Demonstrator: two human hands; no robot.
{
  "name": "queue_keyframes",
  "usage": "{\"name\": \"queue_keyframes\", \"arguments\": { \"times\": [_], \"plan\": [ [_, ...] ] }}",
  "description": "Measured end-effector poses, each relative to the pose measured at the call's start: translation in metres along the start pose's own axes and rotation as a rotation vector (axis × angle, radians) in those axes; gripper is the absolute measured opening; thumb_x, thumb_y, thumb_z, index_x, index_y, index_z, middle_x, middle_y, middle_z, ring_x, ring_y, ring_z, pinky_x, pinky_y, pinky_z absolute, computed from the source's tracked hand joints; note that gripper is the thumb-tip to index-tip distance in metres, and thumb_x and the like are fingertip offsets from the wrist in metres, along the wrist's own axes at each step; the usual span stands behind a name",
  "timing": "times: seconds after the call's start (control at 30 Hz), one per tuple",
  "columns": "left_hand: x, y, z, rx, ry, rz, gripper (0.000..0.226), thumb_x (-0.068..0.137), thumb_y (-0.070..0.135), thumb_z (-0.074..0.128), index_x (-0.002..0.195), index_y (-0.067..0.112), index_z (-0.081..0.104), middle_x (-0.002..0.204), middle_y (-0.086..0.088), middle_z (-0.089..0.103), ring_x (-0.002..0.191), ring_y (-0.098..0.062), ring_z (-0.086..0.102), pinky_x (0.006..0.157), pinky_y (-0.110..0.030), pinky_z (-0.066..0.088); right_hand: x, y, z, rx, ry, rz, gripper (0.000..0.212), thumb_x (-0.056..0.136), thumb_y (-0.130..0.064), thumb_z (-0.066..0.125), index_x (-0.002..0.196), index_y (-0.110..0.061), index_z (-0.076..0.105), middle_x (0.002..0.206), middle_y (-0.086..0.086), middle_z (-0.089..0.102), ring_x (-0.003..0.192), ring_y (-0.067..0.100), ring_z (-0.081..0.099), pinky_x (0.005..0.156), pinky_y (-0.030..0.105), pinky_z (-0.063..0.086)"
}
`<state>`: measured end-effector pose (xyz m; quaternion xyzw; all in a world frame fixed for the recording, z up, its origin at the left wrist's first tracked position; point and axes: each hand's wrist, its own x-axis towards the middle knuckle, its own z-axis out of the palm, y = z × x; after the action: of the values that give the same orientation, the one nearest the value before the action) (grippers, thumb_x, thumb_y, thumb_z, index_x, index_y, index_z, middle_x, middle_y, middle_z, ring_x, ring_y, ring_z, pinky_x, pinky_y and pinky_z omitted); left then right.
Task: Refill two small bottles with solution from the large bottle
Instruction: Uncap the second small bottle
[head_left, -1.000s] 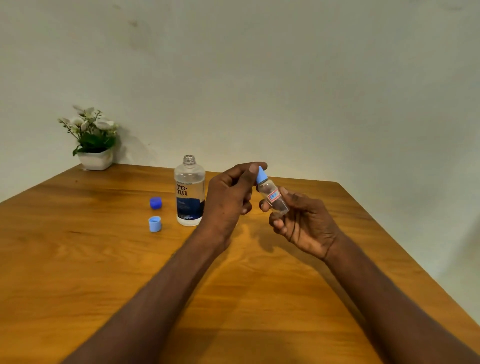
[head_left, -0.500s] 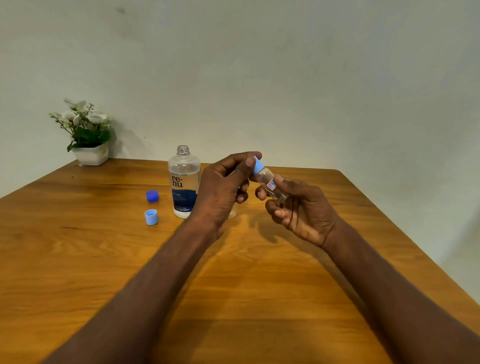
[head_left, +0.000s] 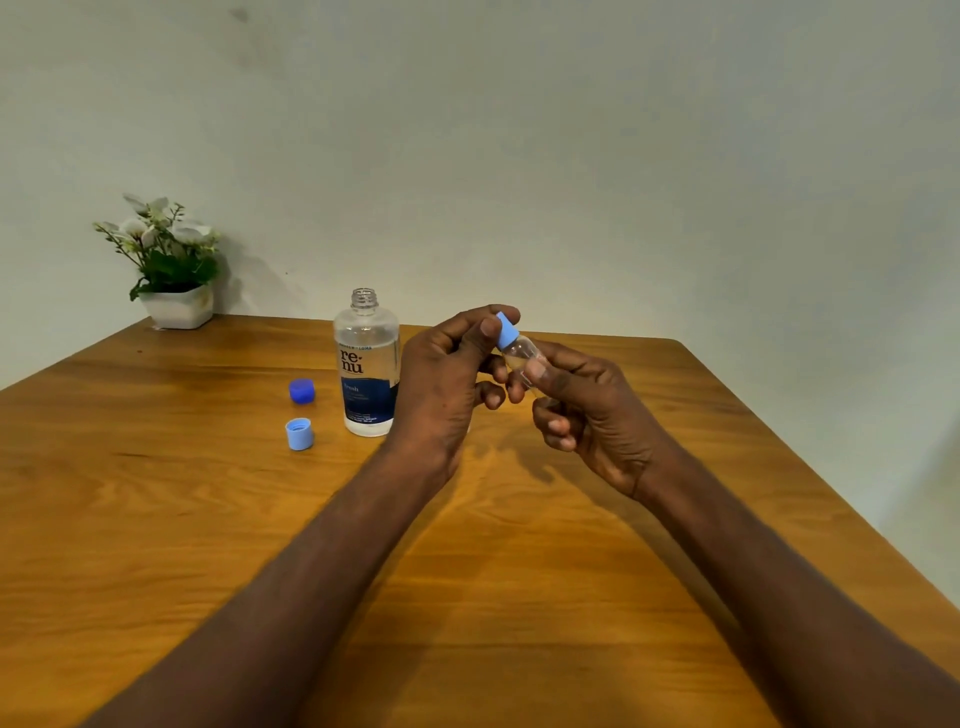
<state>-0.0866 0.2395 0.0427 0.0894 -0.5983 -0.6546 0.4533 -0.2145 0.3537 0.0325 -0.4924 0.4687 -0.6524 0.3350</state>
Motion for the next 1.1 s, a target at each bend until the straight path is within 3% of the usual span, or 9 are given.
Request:
{"name": "queue_keyframes", "arguments": {
  "times": [0.17, 0.37, 0.43, 0.5, 0.67, 0.87, 0.97, 1.1],
  "plan": [
    [0.0008, -0.0012, -0.0018, 0.012, 0.077, 0.000, 0.023, 0.094, 0.027, 0.073, 0.111, 0.013, 0.079, 0.067, 0.007, 0.062, 0.058, -0.006, 0.046, 0.045, -0.022, 0.043, 0.0018, -0.0007, 0.0019, -0.137, 0.161, -0.071, 0.052, 0.087, -0.026, 0.076, 0.138, -0.021, 0.067, 0.107, 0.012, 0.073, 0.062, 0.011, 0.053, 0.050, 0.024, 0.046],
    [0.0028, -0.0008, -0.0023, 0.026, 0.076, -0.019, 0.031, 0.091, 0.036, 0.072, 0.114, 0.017, 0.080, 0.093, 0.008, 0.075, 0.070, -0.008, 0.054, 0.053, -0.024, 0.048, 0.0019, -0.0055, 0.0059, -0.004, 0.138, 0.018, 0.046, 0.103, -0.044, 0.055, 0.134, -0.012, 0.066, 0.110, 0.015, 0.073, 0.064, 0.015, 0.053, 0.051, 0.026, 0.041],
    [0.0035, -0.0020, -0.0025, 0.022, 0.070, -0.029, 0.029, 0.093, 0.034, 0.071, 0.115, 0.017, 0.079, 0.096, 0.006, 0.075, 0.073, -0.010, 0.057, 0.055, -0.024, 0.049, 0.0032, -0.0054, 0.0060, 0.038, 0.174, 0.040, 0.040, 0.106, -0.038, 0.052, 0.131, -0.011, 0.068, 0.106, 0.016, 0.072, 0.063, 0.015, 0.052, 0.050, 0.025, 0.040],
    [0.0035, -0.0029, -0.0030, 0.006, 0.063, -0.039, 0.027, 0.095, 0.031, 0.071, 0.116, 0.016, 0.079, 0.097, 0.004, 0.075, 0.074, -0.011, 0.060, 0.056, -0.025, 0.050, 0.0039, -0.0053, 0.0054, 0.035, 0.189, 0.042, 0.034, 0.103, -0.029, 0.058, 0.129, -0.011, 0.070, 0.106, 0.013, 0.071, 0.068, 0.015, 0.054, 0.052, 0.025, 0.042],
    [0.0047, -0.0040, -0.0050, -0.011, 0.053, -0.054, 0.028, 0.095, 0.032, 0.071, 0.116, 0.015, 0.078, 0.100, -0.002, 0.076, 0.077, -0.014, 0.067, 0.060, -0.025, 0.053, 0.0042, -0.0061, 0.0021, -0.004, 0.183, 0.057, 0.040, 0.089, -0.022, 0.076, 0.129, -0.016, 0.071, 0.117, 0.002, 0.068, 0.090, 0.019, 0.059, 0.063, 0.029, 0.049],
    [0.0060, -0.0056, -0.0076, -0.008, 0.044, -0.060, 0.026, 0.095, 0.029, 0.071, 0.116, 0.014, 0.078, 0.104, -0.004, 0.078, 0.082, -0.017, 0.070, 0.065, -0.025, 0.055, 0.0040, -0.0055, 0.0041, 0.045, 0.116, 0.125, 0.050, 0.103, -0.050, 0.054, 0.137, -0.014, 0.064, 0.109, 0.012, 0.070, 0.080, 0.019, 0.064, 0.062, 0.029, 0.050],
    [0.0065, -0.0055, -0.0083, -0.007, 0.040, -0.067, 0.026, 0.097, 0.026, 0.070, 0.117, 0.012, 0.077, 0.101, -0.004, 0.077, 0.079, -0.015, 0.068, 0.066, -0.025, 0.056, 0.0044, -0.0035, 0.0035, 0.009, 0.115, 0.133, 0.041, 0.106, -0.044, 0.052, 0.131, -0.016, 0.068, 0.101, 0.012, 0.069, 0.075, 0.018, 0.061, 0.059, 0.028, 0.049],
    [0.0066, -0.0057, -0.0091, 0.007, 0.048, -0.079, 0.026, 0.097, 0.026, 0.070, 0.117, 0.011, 0.077, 0.100, -0.004, 0.076, 0.078, -0.012, 0.068, 0.066, -0.025, 0.056, 0.0055, -0.0042, 0.0014, -0.002, 0.152, 0.130, 0.040, 0.092, -0.032, 0.070, 0.128, -0.016, 0.069, 0.105, 0.010, 0.070, 0.079, 0.017, 0.063, 0.061, 0.029, 0.049]
  ]
}}
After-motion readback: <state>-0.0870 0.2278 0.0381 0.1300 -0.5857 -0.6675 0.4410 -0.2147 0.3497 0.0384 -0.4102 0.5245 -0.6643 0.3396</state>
